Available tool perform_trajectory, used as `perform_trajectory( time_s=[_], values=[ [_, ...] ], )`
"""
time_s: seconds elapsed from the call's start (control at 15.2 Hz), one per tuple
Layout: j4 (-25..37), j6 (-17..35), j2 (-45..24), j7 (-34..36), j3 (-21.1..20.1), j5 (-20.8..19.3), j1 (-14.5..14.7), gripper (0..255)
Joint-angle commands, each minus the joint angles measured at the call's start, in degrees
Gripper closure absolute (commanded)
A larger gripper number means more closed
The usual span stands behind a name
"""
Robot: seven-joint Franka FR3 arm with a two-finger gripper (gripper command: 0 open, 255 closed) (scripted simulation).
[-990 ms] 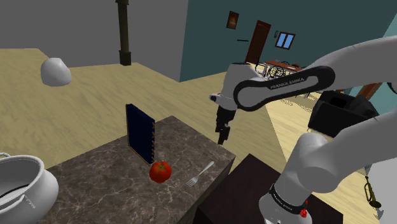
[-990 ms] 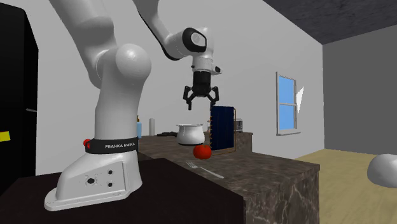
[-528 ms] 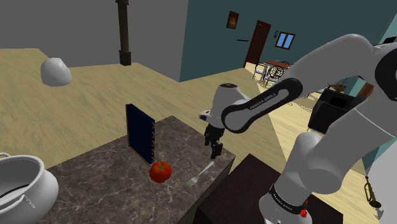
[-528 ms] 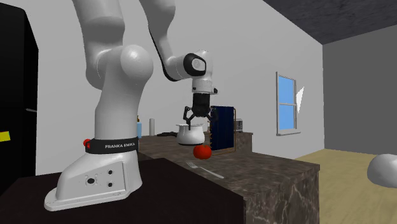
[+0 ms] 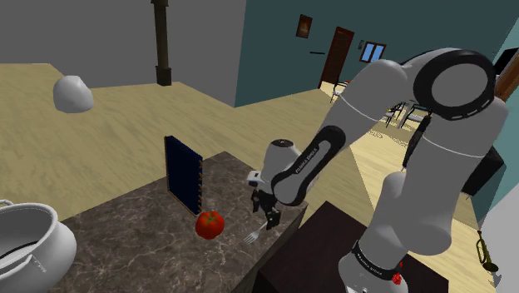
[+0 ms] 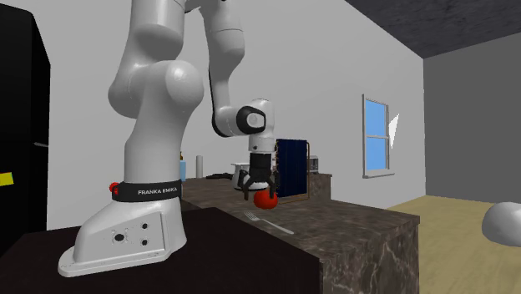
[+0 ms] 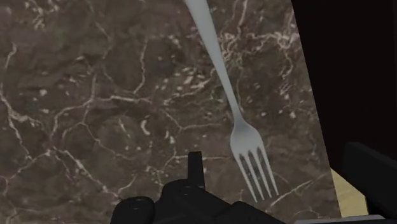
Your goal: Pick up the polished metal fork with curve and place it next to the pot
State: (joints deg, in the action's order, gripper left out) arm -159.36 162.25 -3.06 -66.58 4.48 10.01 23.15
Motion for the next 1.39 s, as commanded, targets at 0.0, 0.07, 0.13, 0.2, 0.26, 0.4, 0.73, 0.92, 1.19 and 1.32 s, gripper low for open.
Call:
perform_trajectory(
  time_s=[0.0,0.07,0.13,0.2,0.26,0.4,0.73,0.92,1.19,1.32],
  values=[
    [1.3,4.8,-5.9,-6.3,-1.9,3.7,0.2,0],
    [1.3,4.9,-6.1,-6.3,-2.3,3.6,-0.2,0],
    [1.6,5.8,-7.2,-6.9,-2.8,4.3,-0.5,0],
    [1.8,6.7,-8.4,-7.5,-3.3,5.1,-0.8,0],
    [2.1,7.6,-9.5,-8.0,-3.9,5.8,-1.2,0],
    [2.6,9.4,-11.8,-9.0,-5.2,7.0,-2.1,0],
    [3.4,11.6,-14.7,-10.0,-6.7,8.2,-3.4,0],
    [3.4,11.6,-14.7,-10.0,-6.7,8.2,-3.4,0],
    [3.4,11.5,-14.7,-10.0,-6.7,8.2,-3.4,255],
    [3.6,11.4,-14.7,-10.0,-6.6,8.1,-3.3,255]
  ],
)
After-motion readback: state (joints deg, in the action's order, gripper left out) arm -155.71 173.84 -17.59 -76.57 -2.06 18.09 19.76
